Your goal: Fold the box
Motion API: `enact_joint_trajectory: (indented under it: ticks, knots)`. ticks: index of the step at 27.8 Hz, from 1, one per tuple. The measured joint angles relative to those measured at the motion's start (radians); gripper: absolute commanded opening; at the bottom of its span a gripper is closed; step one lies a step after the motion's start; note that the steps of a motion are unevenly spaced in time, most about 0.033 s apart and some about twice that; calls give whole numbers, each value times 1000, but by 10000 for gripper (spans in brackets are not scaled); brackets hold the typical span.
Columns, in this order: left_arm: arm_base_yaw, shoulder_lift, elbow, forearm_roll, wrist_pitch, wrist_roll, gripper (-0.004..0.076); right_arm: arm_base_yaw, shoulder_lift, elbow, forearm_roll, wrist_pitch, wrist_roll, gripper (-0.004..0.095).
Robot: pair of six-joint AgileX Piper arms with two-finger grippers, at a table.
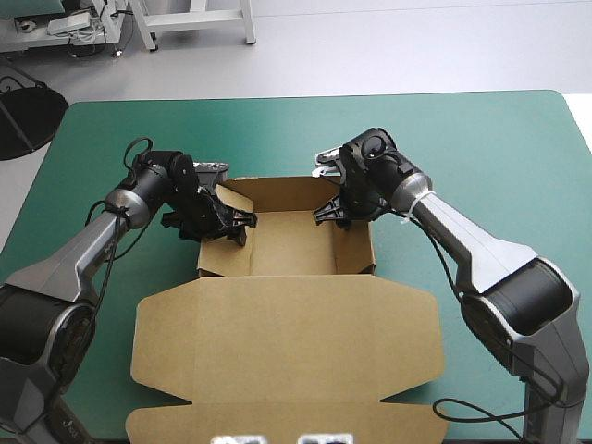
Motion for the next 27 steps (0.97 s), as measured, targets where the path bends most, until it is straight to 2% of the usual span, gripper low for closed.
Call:
enact_joint_trajectory:
  ticks: [9,17,20,23,24,27]
  knots:
    - [0,0,-196,58,56,0,503,1,0,-51,-25,5,2,527]
    - [0,0,-418,156,159,0,486,1,-5,-267,-62,9,2,527]
    - [0,-29,-525,161,168,0,307,2,-36,-326,-141,13,11,527]
    - [0,-98,-584,172,173,0,38,-10,-72,-336,-160,16,48,523]
    - [0,-130,-598,185,173,0,-5,-17,-83,-337,-154,17,57,513]
    - [0,-264,-613,230,173,0,-8,-69,-104,-338,-53,19,65,488]
